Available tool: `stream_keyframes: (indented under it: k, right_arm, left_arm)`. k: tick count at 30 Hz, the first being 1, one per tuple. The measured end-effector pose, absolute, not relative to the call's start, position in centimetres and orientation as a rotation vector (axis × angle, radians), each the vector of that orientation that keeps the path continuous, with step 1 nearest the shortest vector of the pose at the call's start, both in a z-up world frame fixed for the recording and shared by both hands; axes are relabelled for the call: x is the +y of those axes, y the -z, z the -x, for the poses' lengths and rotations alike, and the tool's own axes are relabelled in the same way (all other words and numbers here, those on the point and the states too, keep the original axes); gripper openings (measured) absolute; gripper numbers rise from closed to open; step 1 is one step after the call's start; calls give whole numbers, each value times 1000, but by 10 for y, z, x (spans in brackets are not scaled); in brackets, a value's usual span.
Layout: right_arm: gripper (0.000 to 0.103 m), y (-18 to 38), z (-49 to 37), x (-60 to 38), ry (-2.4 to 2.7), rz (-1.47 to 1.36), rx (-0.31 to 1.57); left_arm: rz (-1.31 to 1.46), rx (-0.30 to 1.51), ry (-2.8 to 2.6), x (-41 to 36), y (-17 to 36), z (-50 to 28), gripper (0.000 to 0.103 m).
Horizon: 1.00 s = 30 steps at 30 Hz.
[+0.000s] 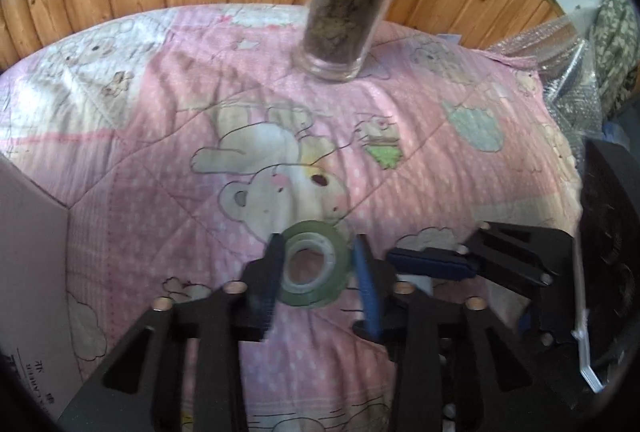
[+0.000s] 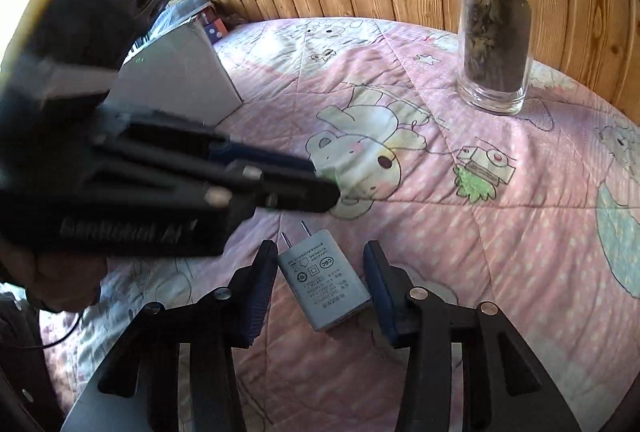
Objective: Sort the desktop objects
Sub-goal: 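Grasp the green tape roll with the left tool while the right tool grasps the white charger, then carry the green tape roll and white charger with both tools over the cardboard box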
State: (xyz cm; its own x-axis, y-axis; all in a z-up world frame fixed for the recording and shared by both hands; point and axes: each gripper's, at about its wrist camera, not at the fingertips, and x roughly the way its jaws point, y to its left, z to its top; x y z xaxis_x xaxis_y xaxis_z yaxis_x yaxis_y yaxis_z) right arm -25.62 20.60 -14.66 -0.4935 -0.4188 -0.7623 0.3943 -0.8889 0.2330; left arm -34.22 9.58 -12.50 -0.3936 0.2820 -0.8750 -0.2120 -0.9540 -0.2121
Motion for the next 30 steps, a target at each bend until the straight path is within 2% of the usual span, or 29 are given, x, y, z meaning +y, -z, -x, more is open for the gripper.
stream_keyframes:
  k: [4,8,11,14,19,30]
  right_arm:
    - [46,143,238,204,2406,-1273,-79]
    - [46,144,207,209,2464,-1323,-226]
    - [46,144,181,211,2516,-1349,-363]
    - [45,143,153,204,2559,-1362,-405]
    - [45,135,110,204,2624,-1366,-478]
    - [45,105,52,176,2750,-1348,-388]
  left_arm:
    - [1569,-22,-2391,97,136,342,49]
    - [1523,53,-2424,103,141,341,49]
    - [1523,1,-2446,98,140,341,42]
    - [1539,-61,-2465,91,133,331,42]
    - [1489,-30,-2478,92,110,290,42]
    - [1431,-104,-2493,72,74,192,42]
